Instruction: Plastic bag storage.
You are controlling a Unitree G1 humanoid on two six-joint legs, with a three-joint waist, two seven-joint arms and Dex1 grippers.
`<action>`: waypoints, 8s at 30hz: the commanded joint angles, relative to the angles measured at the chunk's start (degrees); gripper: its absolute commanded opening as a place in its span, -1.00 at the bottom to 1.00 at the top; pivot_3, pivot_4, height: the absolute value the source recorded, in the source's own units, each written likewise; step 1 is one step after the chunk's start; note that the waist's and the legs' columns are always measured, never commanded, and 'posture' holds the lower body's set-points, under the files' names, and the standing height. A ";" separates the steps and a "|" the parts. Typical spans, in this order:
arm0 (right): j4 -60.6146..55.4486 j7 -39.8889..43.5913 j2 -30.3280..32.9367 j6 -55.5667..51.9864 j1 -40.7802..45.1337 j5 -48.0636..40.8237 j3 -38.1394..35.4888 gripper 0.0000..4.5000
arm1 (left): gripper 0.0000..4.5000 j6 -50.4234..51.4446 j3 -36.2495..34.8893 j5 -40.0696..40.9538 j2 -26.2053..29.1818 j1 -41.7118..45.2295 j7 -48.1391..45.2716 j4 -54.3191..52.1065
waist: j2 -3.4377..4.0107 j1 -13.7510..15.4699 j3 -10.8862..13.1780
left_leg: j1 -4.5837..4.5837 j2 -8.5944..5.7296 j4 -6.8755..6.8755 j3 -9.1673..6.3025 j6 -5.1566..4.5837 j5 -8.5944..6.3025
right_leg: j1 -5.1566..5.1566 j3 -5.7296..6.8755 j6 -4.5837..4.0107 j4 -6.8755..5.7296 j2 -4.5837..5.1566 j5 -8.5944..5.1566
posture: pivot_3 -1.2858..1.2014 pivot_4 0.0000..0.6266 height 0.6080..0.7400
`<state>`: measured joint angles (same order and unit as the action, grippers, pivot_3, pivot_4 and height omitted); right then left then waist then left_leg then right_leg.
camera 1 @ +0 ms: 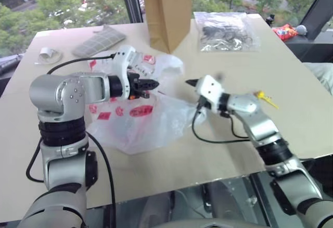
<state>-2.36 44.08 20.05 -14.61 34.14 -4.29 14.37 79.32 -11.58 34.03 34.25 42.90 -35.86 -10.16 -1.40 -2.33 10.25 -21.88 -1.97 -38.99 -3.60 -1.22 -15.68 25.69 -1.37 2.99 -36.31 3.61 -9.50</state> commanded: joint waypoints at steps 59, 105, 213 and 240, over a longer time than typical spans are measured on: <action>-17.71 -2.30 11.96 -29.90 -3.31 -21.19 -10.06 -0.98 | -1.00 -22.20 5.40 10.16 -6.83 2.38 -4.33 -5.43 | 0.16 1.37 0.06 | 0.11 0.06 -0.18 0.11 -0.44 -0.23 | -0.48 0.09 0.17 0.47 -0.12 0.07 | 0.03 -0.52 1.00; -19.43 -17.79 8.10 -33.44 7.35 -10.38 -9.37 0.40 | -1.00 -25.01 3.31 12.10 -2.86 -0.57 -2.72 -2.42 | 0.16 1.52 0.06 | -0.19 -0.01 -0.05 0.15 -0.22 -0.11 | -0.08 0.05 0.14 0.48 -0.01 0.09 | 0.03 -0.52 1.00; -6.48 -25.93 14.46 -32.84 24.38 -16.09 -33.52 -1.00 | -0.97 -35.86 -4.40 8.66 -12.72 36.57 -6.42 48.60 | 0.30 1.55 0.08 | -0.12 -0.20 -0.13 0.33 -0.46 -0.24 | -0.22 0.03 0.17 0.51 -0.04 0.07 | 0.03 -0.52 1.00; -42.89 -28.83 14.68 -41.09 -22.89 -14.44 -29.78 0.47 | 0.45 -48.12 8.62 -6.22 -13.93 -3.11 -5.31 11.25 | 0.37 1.69 0.03 | -1.52 -0.43 -0.45 0.49 -0.49 -0.23 | 1.43 -0.13 0.43 -0.07 0.50 0.15 | 0.03 -0.52 1.00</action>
<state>-41.94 14.67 33.90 -58.20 13.85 -19.64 -13.74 31.19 -2.77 27.76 19.08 41.89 -40.93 5.47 -1.03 -0.65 10.27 -22.94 -2.37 -39.35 -3.13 -1.95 -16.05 26.56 -1.48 3.42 -36.17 4.04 -9.35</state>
